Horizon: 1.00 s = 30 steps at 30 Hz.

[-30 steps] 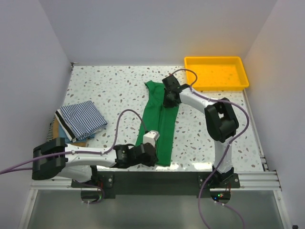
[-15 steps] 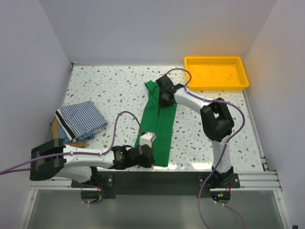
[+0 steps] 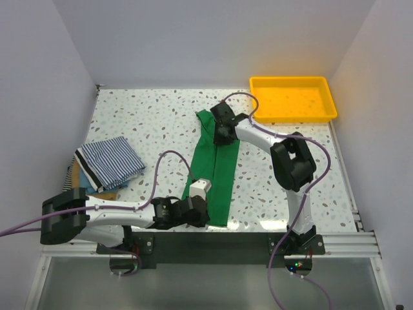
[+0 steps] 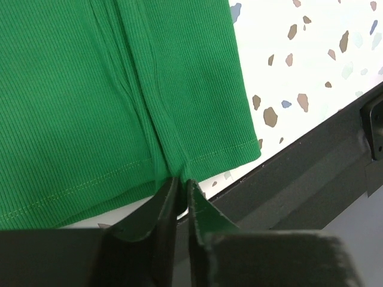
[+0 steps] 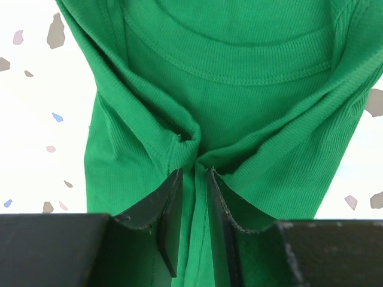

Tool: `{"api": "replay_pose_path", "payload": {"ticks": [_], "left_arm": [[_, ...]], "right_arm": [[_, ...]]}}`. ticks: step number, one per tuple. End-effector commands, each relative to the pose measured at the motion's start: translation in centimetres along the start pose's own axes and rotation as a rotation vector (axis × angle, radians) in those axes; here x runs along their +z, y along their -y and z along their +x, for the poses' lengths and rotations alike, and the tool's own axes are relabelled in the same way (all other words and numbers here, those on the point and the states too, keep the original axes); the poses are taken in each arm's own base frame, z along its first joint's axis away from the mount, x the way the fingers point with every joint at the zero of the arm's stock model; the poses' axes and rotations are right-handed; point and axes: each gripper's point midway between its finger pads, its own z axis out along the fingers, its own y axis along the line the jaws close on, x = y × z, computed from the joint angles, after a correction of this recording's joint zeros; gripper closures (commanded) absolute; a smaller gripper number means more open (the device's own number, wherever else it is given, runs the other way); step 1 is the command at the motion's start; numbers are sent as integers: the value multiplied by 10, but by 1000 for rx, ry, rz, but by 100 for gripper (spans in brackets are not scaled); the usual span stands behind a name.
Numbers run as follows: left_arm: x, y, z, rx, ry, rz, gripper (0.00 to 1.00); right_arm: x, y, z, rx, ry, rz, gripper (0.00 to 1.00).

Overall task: Fold and stack the tank tops
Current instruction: Fold the tank top

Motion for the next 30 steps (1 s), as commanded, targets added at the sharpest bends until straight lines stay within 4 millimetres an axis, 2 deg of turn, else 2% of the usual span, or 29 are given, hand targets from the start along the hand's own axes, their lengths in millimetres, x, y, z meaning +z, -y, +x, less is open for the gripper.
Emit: {"api": "replay_pose_path", "payload": {"ticks": [1,3,4,7,8,9,11,12,13,15,16,17,18,19,20,21,22,24,25,26,27,28,29,30], "left_arm": [[-7,17,-17,-4,34,38,81],[-10,22,-20,-4,40,52,77],[-12,23,-22,1,42,57,75],[-21,33,-33,14,68,81,69],[-28,40,-43,8,90,99,67],[-30,41,-49,7,110,94,67],[-38,44,-63,-6,140,86,66],[-40,42,-72,-17,166,69,66],[-41,40,-79,-34,181,58,66],[-41,24,-102,-84,215,0,66],[-40,9,-122,-119,250,-35,66],[-40,5,-135,-137,271,-42,66],[-39,1,-146,-148,280,-45,67],[-39,-17,-166,-168,316,-80,67],[-41,-16,-185,-176,354,-70,67],[-35,-21,-193,-180,355,-85,67],[-34,-35,-209,-183,379,-114,67],[-27,-41,-238,-192,419,-136,67],[-25,-53,-253,-187,437,-153,67],[-26,-43,-279,-174,503,-101,67],[-11,-45,-284,-159,488,-87,67],[-6,-47,-298,-139,513,-68,68],[9,-41,-315,-122,531,-32,70],[19,-40,-322,-115,521,-18,71]], "right_arm": [[-25,-18,-37,6,108,-51,72],[-31,-13,-45,2,135,-27,71],[-33,-7,-45,-4,133,0,71],[-39,14,-61,15,164,55,72],[-40,21,-64,26,165,61,72],[-37,38,-67,46,162,89,73],[-41,53,-75,75,178,103,73],[-39,68,-76,95,173,120,73],[-39,73,-79,106,177,120,73],[-38,86,-89,126,191,137,73],[-36,89,-93,128,197,141,73],[-30,93,-93,125,190,155,73],[-31,95,-103,131,208,156,73],[-29,97,-104,126,201,168,73],[-26,99,-107,121,198,182,73],[-21,100,-114,121,203,196,73],[-19,101,-117,118,202,208,74],[-16,107,-121,113,196,249,75],[-18,108,-121,113,194,254,76],[-19,108,-123,122,204,253,76],[-16,110,-117,121,198,254,76],[-21,110,-120,128,219,245,75],[-21,108,-123,137,241,235,75],[-19,111,-118,138,235,235,75]]}}
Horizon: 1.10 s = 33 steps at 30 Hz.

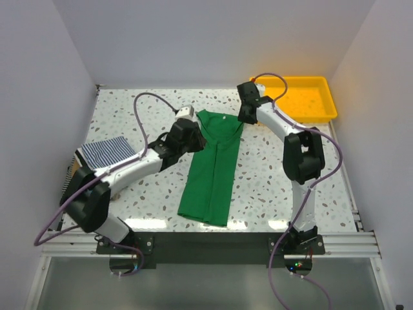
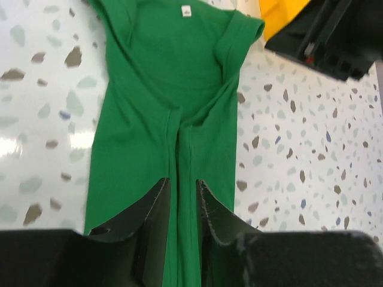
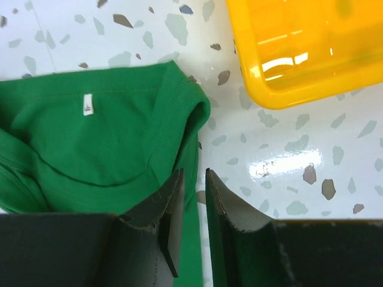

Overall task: Fold and stack the tank tops
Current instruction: Fold the tank top

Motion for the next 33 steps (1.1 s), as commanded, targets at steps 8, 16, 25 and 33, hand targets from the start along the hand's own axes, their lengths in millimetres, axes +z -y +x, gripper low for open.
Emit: {"api": "replay_pose_path", "payload": {"ticks": [8,16,25,33], "left_arm": [[109,-31,-83,-89,122,-35,77],[156,-89,-109,-149,109,-140,85],[212,-109,-108,-169,63,-100,94],[227,-107,-89,-201,17,-43,98]], "right_arm": [[-15,-35,-9,1,53,-179,75],[-13,-100,-1,-42,50,-307,76],[14,-159,16,69,7,-494,88],[36,-179,21,156,-12,-542,92]]}}
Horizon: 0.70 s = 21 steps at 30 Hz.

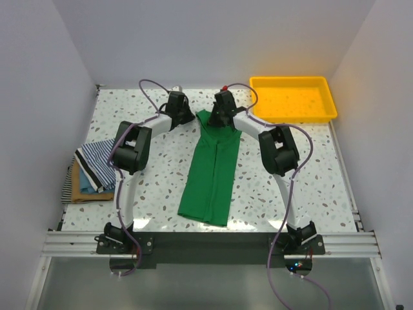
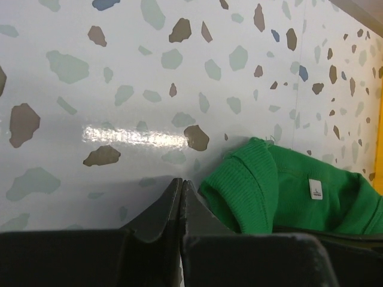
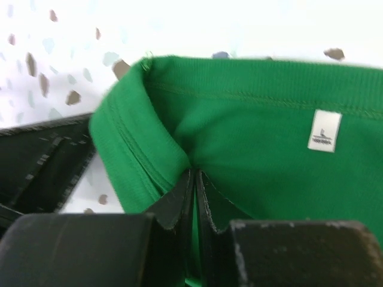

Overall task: Fold and stack the tank tops
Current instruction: Fold the tank top

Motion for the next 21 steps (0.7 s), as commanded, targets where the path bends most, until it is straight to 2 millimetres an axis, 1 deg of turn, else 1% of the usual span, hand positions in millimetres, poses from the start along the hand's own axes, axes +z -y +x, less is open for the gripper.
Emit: {"api": "replay_pose_path", "payload": {"ticks": [1,6,9,11,12,14,18,20,21], "left_arm": [[0,21,-14,-20,26,101,98],[0,31,-11,-31,17,158,98],[-3,38,-14,-45,25,184,98],[-8,44,-20,-47,46,212,98],[-9,48,-20,-52,45,226,98],[-12,56,-25,-52,54,260,98],[-14,66,-24,-56,52,293,98],[-17,68,-24,-56,56,297,98],[-19,72,-27,-59,69,313,98]], "right_arm": [[-5,-35,-34,61,85,-113,92],[-2,-33,-33,97,85,-109,92],[5,-34,-31,103,71,-115,92],[8,-35,-31,111,62,-112,92],[13,-31,-27,115,53,-100,92],[14,-28,-25,120,46,-94,93],[16,-28,-26,130,47,-101,92],[18,-28,-27,152,36,-131,92],[19,-30,-27,158,27,-149,92]]}}
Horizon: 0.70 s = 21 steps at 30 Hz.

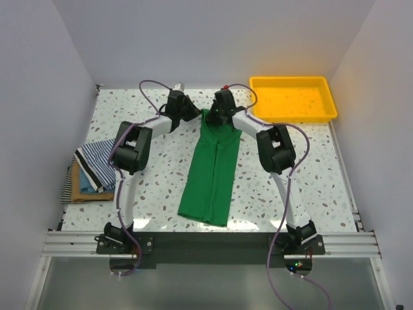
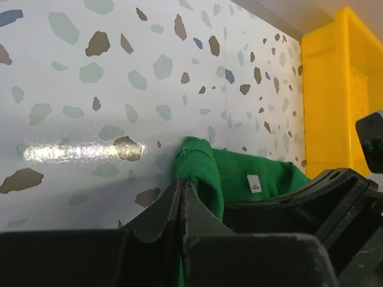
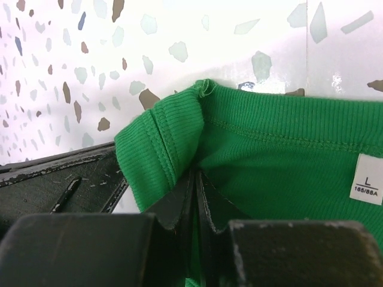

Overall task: Fold and stack the tank tops
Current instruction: Fold the tank top

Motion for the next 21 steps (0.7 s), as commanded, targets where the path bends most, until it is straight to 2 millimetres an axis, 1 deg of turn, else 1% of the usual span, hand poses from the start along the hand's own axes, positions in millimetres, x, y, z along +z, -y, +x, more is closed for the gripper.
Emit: {"api": "replay_pose_path", "payload": {"ticks": [1,3,4,5,8,9,10,12,13,15,16,18,19,21], "left_arm": [[-10,33,-18,2,61,106,98],[-8,35,-16,3,53,109,98],[-6,35,-15,4,51,114,98],[-5,35,-13,4,41,117,98],[-3,39,-8,0,28,143,98],[-3,42,-10,3,31,157,98],[-2,43,-9,5,28,160,98],[-2,43,-9,8,24,162,98],[-1,42,-8,8,21,163,98],[-1,45,-6,9,10,174,98],[0,46,-6,9,10,178,98],[1,48,-5,10,8,182,98],[2,47,-4,10,5,181,98],[3,48,-1,10,-1,184,98]], "right_arm": [[2,-17,-12,51,-3,-94,91],[3,-13,-12,71,-16,-102,91],[3,-14,-14,84,-15,-114,91],[0,-12,-13,94,-24,-118,89],[-4,-10,-20,122,-22,-133,88],[-5,-10,-22,121,-20,-131,88],[-7,-6,-23,111,-26,-118,87],[-11,-7,-28,108,-23,-119,87],[-13,-3,-30,115,-25,-113,87],[-18,-1,-34,120,-21,-106,87],[-20,4,-36,123,-25,-90,87],[-24,5,-40,121,-18,-78,87],[-25,9,-42,124,-19,-69,87],[-28,10,-43,121,-19,-65,87]]}}
